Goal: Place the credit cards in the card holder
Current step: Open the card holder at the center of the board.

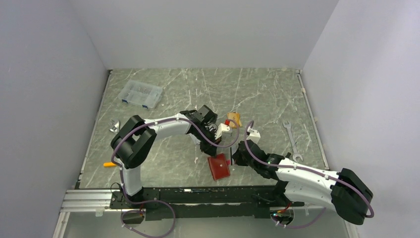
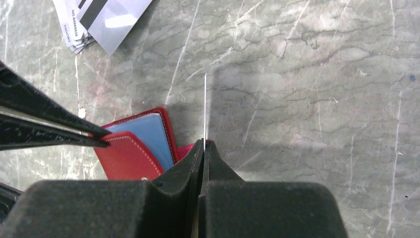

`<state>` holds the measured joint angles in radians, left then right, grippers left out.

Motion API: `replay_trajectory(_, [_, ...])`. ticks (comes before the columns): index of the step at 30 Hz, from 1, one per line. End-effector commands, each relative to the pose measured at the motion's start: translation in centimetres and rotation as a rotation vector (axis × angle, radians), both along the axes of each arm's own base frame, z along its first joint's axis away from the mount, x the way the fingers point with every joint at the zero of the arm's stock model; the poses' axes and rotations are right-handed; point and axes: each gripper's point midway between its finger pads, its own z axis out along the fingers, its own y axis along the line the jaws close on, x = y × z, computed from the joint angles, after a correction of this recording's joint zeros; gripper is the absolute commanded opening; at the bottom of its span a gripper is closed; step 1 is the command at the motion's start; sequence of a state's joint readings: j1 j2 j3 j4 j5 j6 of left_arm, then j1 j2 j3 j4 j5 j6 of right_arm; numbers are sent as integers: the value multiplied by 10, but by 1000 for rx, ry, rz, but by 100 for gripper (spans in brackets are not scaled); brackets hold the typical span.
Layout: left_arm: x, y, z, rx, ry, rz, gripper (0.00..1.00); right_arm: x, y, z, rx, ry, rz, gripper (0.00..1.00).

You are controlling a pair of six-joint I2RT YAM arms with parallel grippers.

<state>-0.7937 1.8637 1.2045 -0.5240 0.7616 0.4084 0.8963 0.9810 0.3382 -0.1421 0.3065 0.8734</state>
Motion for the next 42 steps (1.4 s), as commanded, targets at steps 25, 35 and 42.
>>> replay_trajectory(25, [-23, 44, 38, -334, -318, -613, 1, -1, -24, -21, -32, 81, -116, 0])
replay_trajectory(35, [-13, 58, 12, -275, -423, -749, 0, 15, -5, 16, 51, -17, -36, 0])
replay_trajectory(42, [1, 66, 7, -259, -479, -757, 0, 13, 39, 63, 243, -145, 177, 0])
